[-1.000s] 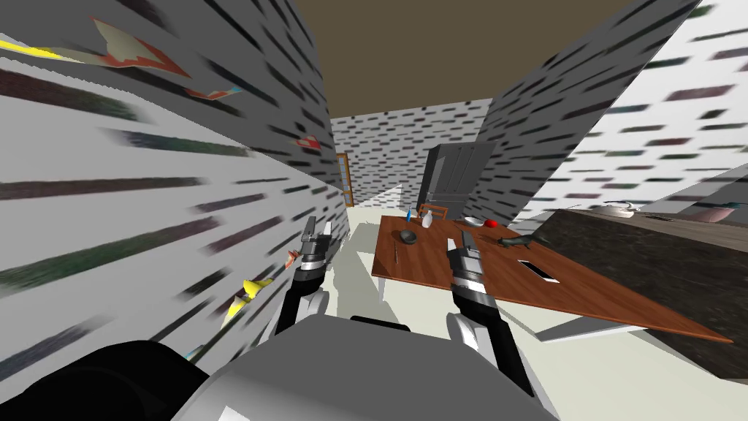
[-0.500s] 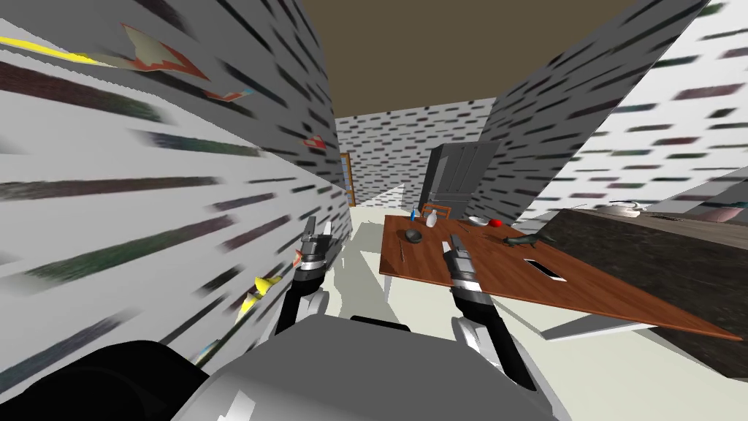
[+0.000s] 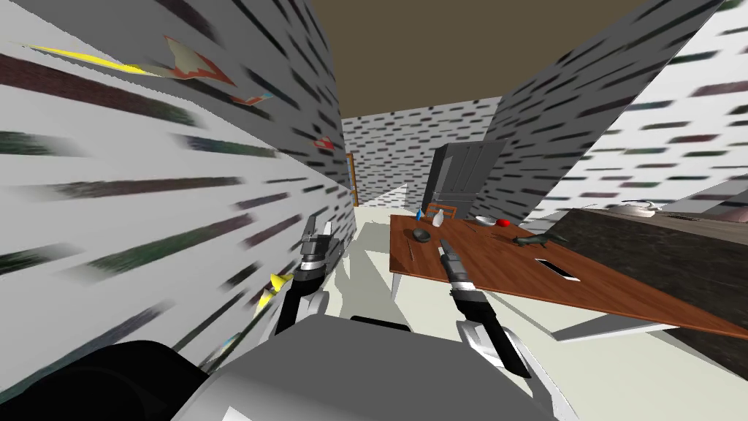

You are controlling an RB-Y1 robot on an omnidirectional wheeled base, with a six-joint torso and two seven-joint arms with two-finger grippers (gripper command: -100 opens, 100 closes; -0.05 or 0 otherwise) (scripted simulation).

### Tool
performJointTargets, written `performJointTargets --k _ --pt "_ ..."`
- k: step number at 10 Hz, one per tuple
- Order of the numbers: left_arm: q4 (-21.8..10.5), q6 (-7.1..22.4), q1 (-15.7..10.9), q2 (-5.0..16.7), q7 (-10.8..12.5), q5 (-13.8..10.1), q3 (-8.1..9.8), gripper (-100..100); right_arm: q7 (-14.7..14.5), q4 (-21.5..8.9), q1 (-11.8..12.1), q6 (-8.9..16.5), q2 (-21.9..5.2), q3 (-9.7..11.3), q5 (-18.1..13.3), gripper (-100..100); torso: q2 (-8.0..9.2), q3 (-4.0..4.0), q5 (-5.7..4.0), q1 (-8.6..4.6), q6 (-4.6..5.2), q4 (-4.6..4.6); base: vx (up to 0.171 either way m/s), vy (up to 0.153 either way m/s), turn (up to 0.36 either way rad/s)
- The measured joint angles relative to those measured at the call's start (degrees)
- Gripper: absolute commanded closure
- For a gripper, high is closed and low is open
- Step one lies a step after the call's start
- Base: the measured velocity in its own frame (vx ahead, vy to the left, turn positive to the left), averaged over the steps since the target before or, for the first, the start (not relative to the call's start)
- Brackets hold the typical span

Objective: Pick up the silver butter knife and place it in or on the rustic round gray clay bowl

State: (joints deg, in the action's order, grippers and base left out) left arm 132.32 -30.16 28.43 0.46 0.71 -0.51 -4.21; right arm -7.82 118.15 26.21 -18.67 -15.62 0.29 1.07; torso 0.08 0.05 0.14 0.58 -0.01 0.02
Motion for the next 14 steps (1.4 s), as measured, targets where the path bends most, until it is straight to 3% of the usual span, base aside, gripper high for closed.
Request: performJointTargets --k 6,9,14 --pt "0.0 0.0 0.0 0.0 0.0 0.0 0.00 0 0.7 -8.9 -2.1 1.9 -8.0 0.6 -3.8 -100 -0.02 -0.02 0.00 -0.02 0.00 -0.01 -0.023 0.150 0.034" --pt "0.0 0.0 0.0 0.0 0.0 0.0 0.01 0 0.9 -13.8 -2.6 1.3 -10.5 1.1 -5.2 -100 -0.03 -0.02 -0.02 -0.17 0.02 -0.01 -0.005 0.126 0.051" --pt "0.0 0.0 0.0 0.0 0.0 0.0 0.01 0 1.6 -21.1 -3.8 2.4 -15.6 2.2 -7.9 -100 -0.12 -0.07 -0.04 -0.20 0.00 -0.03 0.016 0.110 0.050"
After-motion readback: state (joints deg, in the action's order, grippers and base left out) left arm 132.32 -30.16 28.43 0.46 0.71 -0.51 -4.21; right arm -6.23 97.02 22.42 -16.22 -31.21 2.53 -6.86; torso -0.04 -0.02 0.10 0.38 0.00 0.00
